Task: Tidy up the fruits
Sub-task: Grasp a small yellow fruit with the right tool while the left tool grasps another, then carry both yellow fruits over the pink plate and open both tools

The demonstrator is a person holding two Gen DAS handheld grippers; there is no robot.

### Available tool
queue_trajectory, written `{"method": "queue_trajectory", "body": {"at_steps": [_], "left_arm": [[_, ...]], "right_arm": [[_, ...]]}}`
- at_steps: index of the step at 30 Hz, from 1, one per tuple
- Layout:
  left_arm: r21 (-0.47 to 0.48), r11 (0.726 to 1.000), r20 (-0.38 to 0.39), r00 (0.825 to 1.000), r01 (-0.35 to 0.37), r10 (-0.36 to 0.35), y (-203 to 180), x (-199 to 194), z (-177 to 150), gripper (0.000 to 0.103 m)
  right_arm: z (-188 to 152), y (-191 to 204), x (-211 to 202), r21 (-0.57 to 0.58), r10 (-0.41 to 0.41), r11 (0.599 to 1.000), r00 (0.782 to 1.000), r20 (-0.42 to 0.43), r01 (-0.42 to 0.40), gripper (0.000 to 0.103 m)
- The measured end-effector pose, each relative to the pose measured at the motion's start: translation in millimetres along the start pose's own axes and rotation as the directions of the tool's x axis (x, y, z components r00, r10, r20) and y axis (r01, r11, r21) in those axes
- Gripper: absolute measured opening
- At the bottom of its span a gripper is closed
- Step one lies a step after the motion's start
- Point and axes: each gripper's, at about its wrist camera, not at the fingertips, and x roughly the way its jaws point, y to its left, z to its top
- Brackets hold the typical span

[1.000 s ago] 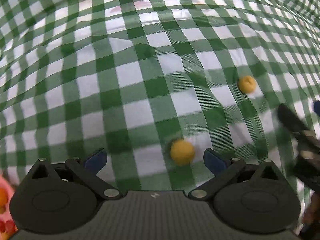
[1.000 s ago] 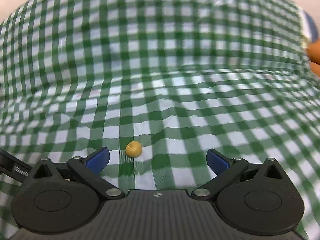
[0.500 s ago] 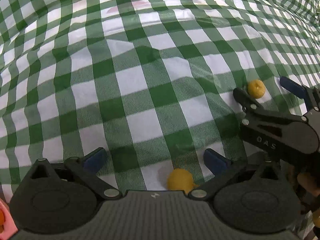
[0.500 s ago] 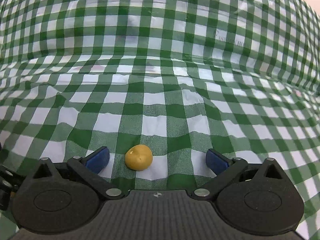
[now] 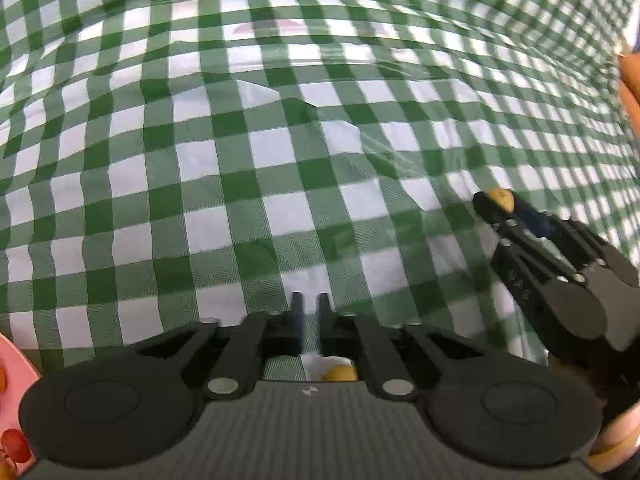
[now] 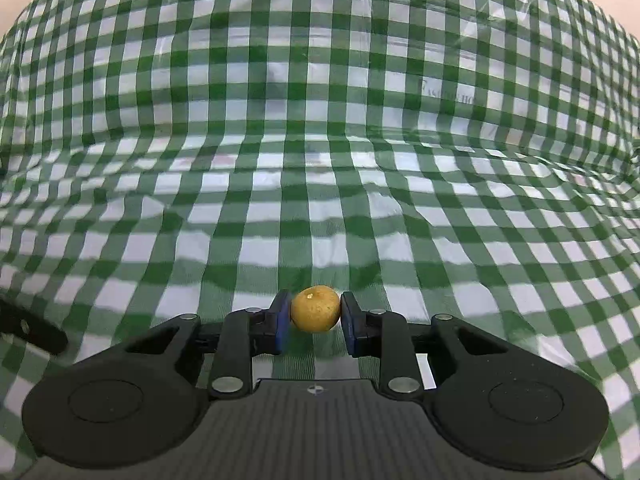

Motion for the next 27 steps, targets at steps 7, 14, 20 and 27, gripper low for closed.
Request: {"method": "queue_trajectory", "body": {"at_steps": [7,14,20,27], "left_arm": [[0.057,0.998,-0.045,0.998,0.035,-0.033,-21,5,-29,0.079],[-0.016,1.0,-0.022,1.0,0.013,-0.013,-11,10,-29,0.026],[-0.038,0.999,0.045,0.999,0.007,-0.006,8,-49,-49,0.026],[-0.037,0.989,0.095,0.984,-0.145,0.148,40,-143,-127,0.026]], "right_arm": [[-21,-4,-1,0.035,-0.041,0.998,0.996,-0.077,0.043,0.028],[-23,-1,-1,0.054,-0.044,0.997,0.996,-0.078,0.048,0.028],[-13,13,-38,0.118,-0.014,0.993,1.0,-0.026,0.017,0.028],[-15,68,-160,0.134,0.164,0.976,0.985,0.052,-0.17,0.028]]}}
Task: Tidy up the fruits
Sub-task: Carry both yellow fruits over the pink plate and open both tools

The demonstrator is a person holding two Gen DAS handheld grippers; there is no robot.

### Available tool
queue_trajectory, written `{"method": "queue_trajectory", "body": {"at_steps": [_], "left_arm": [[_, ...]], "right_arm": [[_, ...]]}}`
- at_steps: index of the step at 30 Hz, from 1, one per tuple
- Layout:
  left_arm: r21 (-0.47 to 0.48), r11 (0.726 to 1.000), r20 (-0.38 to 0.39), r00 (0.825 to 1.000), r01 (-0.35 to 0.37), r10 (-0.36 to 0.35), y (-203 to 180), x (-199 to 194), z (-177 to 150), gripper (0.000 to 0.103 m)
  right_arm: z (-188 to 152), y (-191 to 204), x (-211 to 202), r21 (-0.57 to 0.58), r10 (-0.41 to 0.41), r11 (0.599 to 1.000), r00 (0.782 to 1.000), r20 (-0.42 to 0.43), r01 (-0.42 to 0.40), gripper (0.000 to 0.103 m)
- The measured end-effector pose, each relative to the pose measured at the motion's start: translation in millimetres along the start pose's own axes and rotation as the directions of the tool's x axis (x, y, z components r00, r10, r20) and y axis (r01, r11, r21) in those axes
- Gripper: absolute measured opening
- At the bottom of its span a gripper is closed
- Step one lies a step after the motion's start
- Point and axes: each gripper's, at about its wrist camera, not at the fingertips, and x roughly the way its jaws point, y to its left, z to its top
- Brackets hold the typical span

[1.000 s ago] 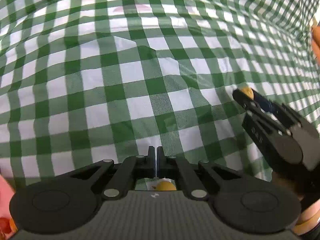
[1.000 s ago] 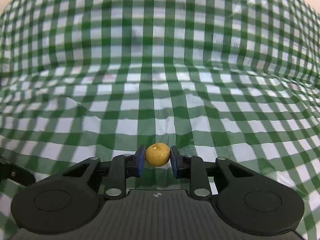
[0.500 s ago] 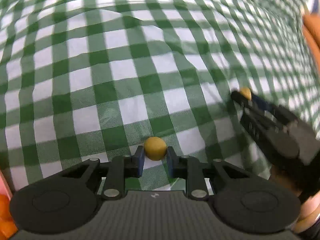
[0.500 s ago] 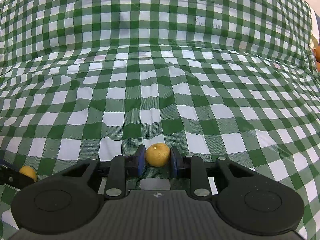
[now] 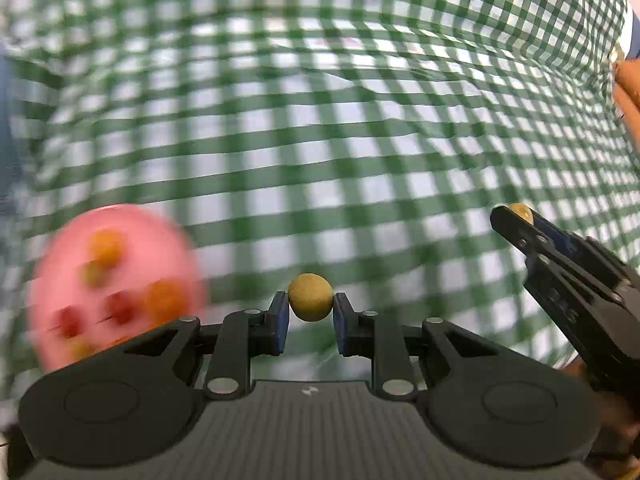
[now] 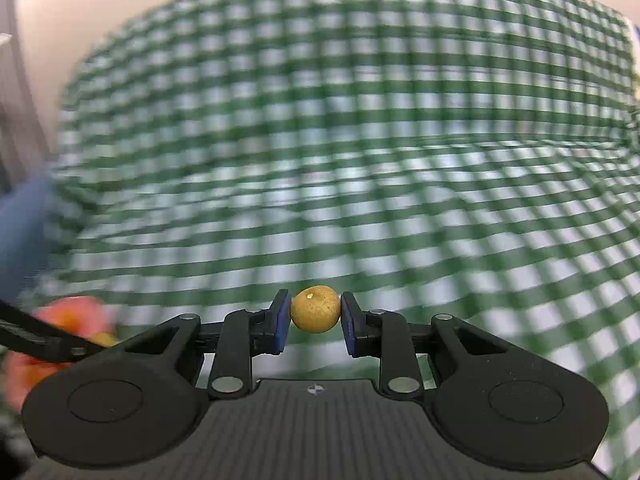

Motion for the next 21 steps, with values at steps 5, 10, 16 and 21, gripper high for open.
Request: {"method": "queue_trajectory", "body": {"at_steps": [5,10,16,21], "left_arm": [[-0.065,0.997,0.068,0.996,-0.052,0.056,54,-67,-57,0.026],[-0.107,0.992,0.118,0.99,-0.06,0.073,91,-114,-109,0.026],[-0.165,0.985,0.17,0.983,-0.043,0.071,118,-144,-160,0.026],[-0.175,0.983,0.207,0.974,-0.053,0.09,120,-156,-190,0.026]], "right_arm": [[-30,78,-76,-0.051,0.121,0.991,0.993,-0.017,-0.121,0.028],[-44,138,-125,-0.038,0.242,0.969,0.968,-0.071,-0.245,0.028],[-45,185,-163,-0.145,0.249,0.957,0.967,-0.047,-0.253,0.028],[-52,202,-187,-0.194,0.25,0.948,0.968,-0.028,-0.251,0.028]]}}
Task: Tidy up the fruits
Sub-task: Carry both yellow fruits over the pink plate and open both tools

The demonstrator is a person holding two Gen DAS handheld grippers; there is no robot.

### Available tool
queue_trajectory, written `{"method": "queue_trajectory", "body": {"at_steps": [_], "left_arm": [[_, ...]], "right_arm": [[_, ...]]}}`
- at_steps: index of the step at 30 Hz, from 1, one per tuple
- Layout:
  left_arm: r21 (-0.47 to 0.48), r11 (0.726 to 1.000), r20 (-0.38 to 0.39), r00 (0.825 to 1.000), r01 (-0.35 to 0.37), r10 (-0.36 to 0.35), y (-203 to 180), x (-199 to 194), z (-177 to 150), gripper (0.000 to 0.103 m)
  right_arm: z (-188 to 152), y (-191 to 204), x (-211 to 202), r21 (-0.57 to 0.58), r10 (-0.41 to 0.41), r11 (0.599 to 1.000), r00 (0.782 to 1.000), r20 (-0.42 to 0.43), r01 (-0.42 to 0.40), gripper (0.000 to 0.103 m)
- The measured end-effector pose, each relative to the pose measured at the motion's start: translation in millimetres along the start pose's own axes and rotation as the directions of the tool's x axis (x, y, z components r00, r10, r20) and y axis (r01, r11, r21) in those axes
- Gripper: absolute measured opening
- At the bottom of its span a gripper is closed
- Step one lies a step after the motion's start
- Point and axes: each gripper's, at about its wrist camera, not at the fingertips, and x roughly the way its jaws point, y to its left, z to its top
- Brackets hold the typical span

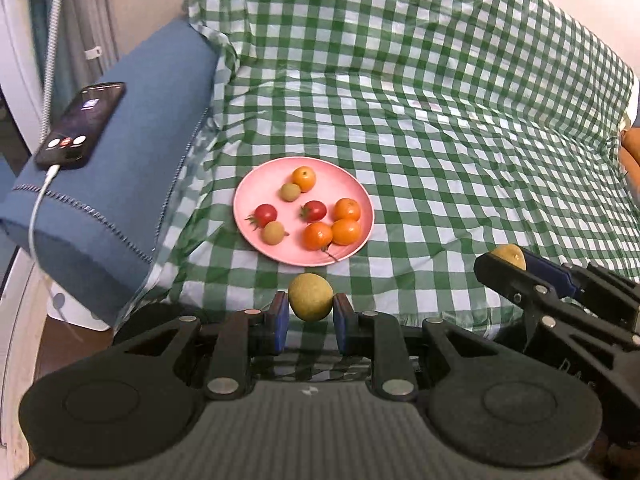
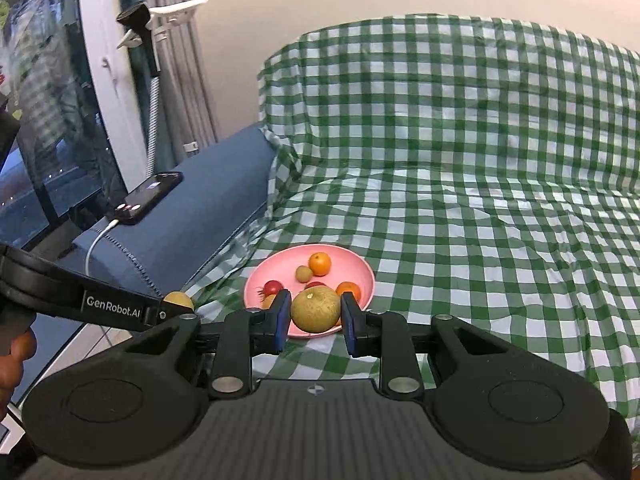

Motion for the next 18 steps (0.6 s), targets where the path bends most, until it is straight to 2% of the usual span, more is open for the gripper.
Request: {"method": "queue_trajectory", "body": {"at_steps": [5,18], "left_arm": [[-0.017,1.0,0.015,1.0,0.005,-0.005,4,-10,-16,0.026],[-0.037,0.999,0.037,0.999,-0.002,0.003,14,-7,-11,0.026]], "right_arm": [[-5,11,-11,-0.018,-0.001,1.0,1.0,0.014,0.001,0.028],[-10,9,-6,-0.025,-0.006,1.0,1.0,-0.011,0.005,0.028]]}}
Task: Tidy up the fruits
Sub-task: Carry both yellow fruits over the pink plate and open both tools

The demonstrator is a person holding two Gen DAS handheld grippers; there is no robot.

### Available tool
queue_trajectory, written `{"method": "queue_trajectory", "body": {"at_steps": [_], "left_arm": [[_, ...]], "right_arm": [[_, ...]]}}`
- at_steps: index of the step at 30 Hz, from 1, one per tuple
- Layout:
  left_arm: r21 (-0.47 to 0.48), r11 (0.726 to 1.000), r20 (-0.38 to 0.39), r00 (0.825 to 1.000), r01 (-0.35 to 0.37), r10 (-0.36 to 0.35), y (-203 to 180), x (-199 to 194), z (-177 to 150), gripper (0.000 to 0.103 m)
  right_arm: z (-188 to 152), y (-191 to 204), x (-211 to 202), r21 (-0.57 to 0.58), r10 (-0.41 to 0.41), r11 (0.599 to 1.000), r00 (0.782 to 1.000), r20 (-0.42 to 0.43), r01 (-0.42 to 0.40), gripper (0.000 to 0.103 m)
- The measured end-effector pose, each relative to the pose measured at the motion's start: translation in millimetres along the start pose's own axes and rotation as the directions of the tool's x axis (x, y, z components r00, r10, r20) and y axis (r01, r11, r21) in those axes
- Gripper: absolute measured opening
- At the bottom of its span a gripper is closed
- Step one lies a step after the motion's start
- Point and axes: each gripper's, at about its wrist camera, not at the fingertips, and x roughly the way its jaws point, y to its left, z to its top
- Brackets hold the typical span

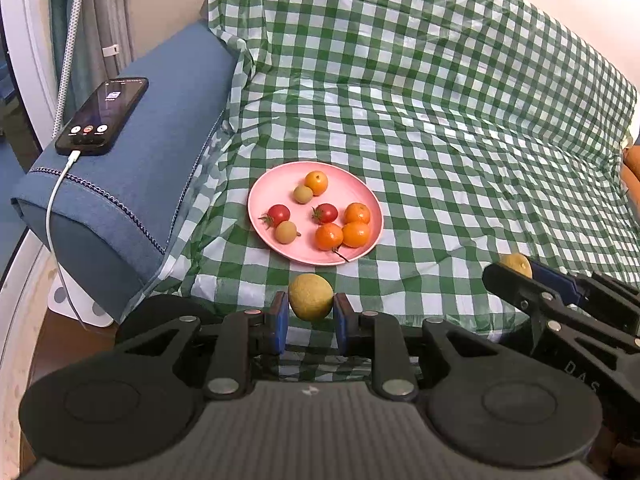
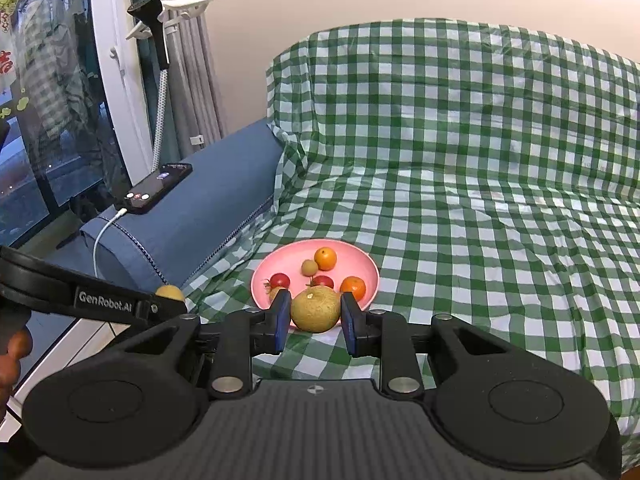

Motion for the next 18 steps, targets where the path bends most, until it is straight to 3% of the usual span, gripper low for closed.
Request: {"method": "queue_trajectory", "body": {"at_steps": [18], "left_arm": [[-0.045,0.999,-0.028,1.0,-0.016,0.014,25,41,34,0.026]], "right_arm": [[0,-11,45,-0.009,-0.02,1.0,0.996,-0.086,0.019,0.028]]}}
